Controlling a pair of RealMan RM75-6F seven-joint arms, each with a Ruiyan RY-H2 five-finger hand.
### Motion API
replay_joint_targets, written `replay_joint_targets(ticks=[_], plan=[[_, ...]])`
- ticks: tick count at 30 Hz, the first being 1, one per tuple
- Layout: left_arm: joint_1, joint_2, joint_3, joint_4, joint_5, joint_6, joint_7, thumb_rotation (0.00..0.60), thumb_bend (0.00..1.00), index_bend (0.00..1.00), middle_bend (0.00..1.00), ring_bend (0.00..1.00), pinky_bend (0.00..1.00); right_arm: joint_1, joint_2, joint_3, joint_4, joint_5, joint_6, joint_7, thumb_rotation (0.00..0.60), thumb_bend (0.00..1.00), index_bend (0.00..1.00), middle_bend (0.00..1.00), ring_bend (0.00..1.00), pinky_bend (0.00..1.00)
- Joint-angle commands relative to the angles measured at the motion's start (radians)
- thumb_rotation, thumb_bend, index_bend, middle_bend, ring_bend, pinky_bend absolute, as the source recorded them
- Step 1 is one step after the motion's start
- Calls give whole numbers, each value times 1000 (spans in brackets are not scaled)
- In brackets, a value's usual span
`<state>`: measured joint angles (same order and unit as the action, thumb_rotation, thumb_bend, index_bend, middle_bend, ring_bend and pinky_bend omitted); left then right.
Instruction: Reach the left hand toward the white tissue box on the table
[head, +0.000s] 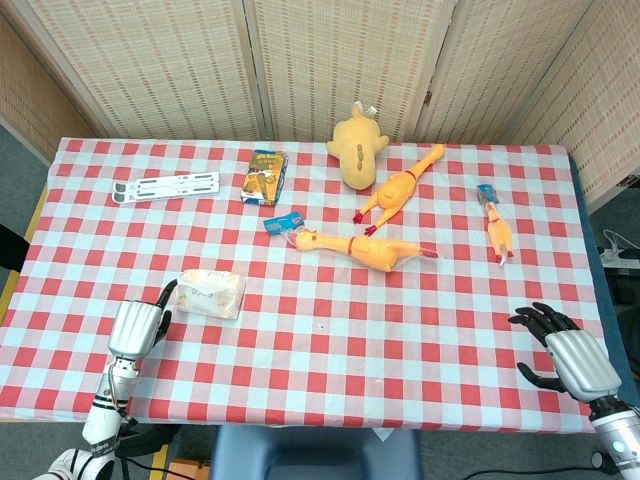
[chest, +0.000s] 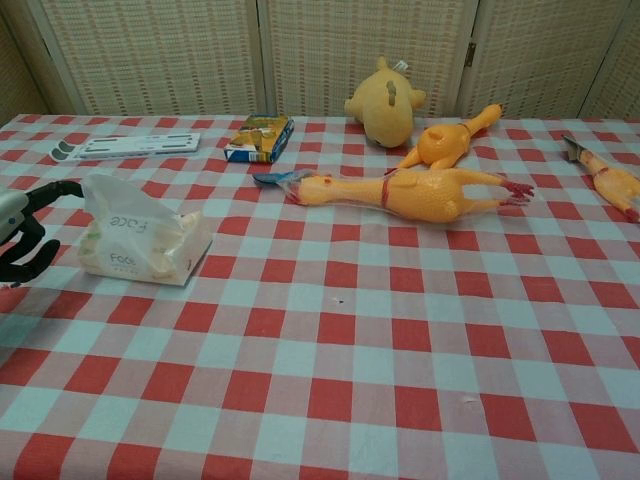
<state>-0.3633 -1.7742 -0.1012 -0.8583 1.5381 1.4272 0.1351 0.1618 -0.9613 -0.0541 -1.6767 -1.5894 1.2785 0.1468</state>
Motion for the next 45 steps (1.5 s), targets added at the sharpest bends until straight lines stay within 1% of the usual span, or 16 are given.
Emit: replay_joint_targets(ticks=[1, 5, 13, 19, 21, 26, 35, 36, 37, 38, 39, 40, 41, 42, 45], plan=[[1, 0, 3, -6, 1, 5, 8, 600, 547, 199, 881, 933, 917, 4, 4, -2, -8, 8, -11, -10, 600, 234, 245, 155, 68, 190], [0, 0, 2, -10, -6, 6, 20, 600, 546, 196, 882, 933, 917, 6, 9, -2, -16, 16, -18, -19, 600, 234, 245, 156, 68, 191], [-38, -7, -32, 2, -31, -23, 21, 600, 546, 124, 872, 933, 914, 6, 12, -2, -20, 20, -20, -23, 600, 234, 245, 157, 70, 193], [-60, -12, -42, -6, -34, -23, 36, 600, 546, 22, 862, 933, 911, 8, 16, -3, -23, 22, -26, -22, 600, 234, 246, 157, 71, 194], [-64, -13, -44, -11, -34, -20, 39, 600, 547, 3, 860, 933, 911, 9, 17, -3, -24, 23, -28, -22, 600, 234, 245, 157, 71, 194], [-76, -22, -51, -6, -29, 2, 42, 600, 548, 0, 856, 933, 911, 10, 20, -4, -26, 26, -31, -23, 600, 234, 245, 157, 71, 195], [-93, -35, -61, 9, -32, 9, 44, 600, 547, 1, 847, 933, 911, 13, 23, -6, -29, 26, -39, -25, 600, 234, 245, 157, 71, 195], [-95, -38, -62, 14, -32, 11, 43, 600, 547, 34, 850, 933, 912, 13, 24, -6, -29, 26, -40, -25, 600, 234, 245, 157, 71, 195], [-98, -41, -60, 23, -32, 10, 43, 600, 547, 133, 858, 934, 914, 14, 24, -6, -29, 26, -42, -25, 600, 234, 245, 157, 71, 196], [-103, -44, -51, 37, -20, 8, 35, 600, 548, 276, 870, 937, 917, 15, 26, -6, -30, 29, -44, -24, 600, 234, 245, 157, 71, 196], [-105, -48, -47, 51, -14, 13, 22, 600, 551, 471, 884, 940, 920, 15, 26, -5, -31, 31, -46, -24, 600, 234, 245, 157, 71, 196], [-105, -53, -44, 65, -11, 18, 11, 600, 554, 633, 897, 943, 924, 16, 27, -5, -31, 32, -47, -24, 600, 234, 245, 158, 71, 196], [-106, -59, -40, 82, -8, 20, 1, 600, 558, 677, 902, 945, 925, 16, 28, -5, -32, 33, -48, -24, 600, 234, 245, 158, 71, 196], [-106, -62, -38, 91, -8, 20, -3, 600, 566, 689, 907, 946, 927, 16, 28, -4, -32, 33, -48, -24, 600, 234, 245, 158, 71, 196], [-107, -65, -36, 108, -4, 32, -12, 600, 599, 690, 911, 949, 928, 17, 28, -4, -33, 36, -50, -24, 600, 234, 246, 160, 74, 197]])
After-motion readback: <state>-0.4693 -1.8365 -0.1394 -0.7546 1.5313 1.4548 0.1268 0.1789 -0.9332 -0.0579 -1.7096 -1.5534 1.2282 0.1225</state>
